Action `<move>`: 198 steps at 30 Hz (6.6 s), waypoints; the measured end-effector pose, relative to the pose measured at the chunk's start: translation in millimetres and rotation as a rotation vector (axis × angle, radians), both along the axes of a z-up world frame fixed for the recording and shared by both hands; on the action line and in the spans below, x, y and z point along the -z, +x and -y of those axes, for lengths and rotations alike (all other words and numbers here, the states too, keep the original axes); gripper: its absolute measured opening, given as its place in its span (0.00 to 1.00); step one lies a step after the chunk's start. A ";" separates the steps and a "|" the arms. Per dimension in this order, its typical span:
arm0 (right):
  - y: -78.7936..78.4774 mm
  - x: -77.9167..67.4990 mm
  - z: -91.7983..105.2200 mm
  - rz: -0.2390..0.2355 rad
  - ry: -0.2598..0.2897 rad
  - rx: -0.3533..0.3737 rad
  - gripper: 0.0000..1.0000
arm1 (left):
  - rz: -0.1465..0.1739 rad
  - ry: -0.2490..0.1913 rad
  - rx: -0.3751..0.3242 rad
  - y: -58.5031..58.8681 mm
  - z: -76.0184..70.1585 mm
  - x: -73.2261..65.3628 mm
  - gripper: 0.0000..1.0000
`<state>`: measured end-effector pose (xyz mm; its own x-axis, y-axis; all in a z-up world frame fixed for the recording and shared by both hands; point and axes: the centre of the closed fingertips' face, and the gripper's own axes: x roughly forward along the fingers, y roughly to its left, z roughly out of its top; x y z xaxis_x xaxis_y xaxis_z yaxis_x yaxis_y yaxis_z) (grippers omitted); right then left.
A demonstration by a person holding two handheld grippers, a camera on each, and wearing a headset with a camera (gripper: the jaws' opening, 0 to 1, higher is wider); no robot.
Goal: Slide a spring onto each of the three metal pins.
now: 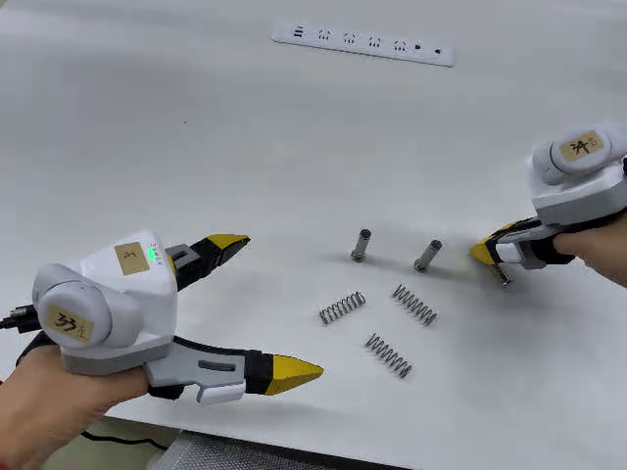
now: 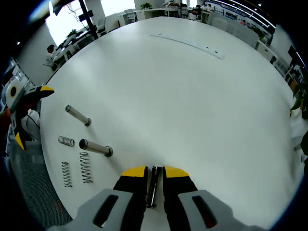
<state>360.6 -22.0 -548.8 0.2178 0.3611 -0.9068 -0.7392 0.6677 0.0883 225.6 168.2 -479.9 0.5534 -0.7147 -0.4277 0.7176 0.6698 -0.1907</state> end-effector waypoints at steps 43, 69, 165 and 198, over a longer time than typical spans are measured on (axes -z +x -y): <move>-7.2 -11.3 1.1 0.062 -0.009 -0.041 0.09 | -0.001 -0.006 0.004 -0.8 2.4 -0.6 1.00; -7.1 -31.5 1.3 0.142 0.103 -0.029 0.09 | 0.003 -0.004 0.014 -1.3 6.1 -3.2 1.00; -28.3 -44.4 14.0 0.226 0.205 0.007 0.10 | 0.004 -0.001 0.041 -3.6 17.5 -7.9 1.00; -31.1 -53.7 14.5 0.250 0.227 -0.027 0.24 | 0.006 0.025 0.070 -5.5 17.1 -6.6 1.00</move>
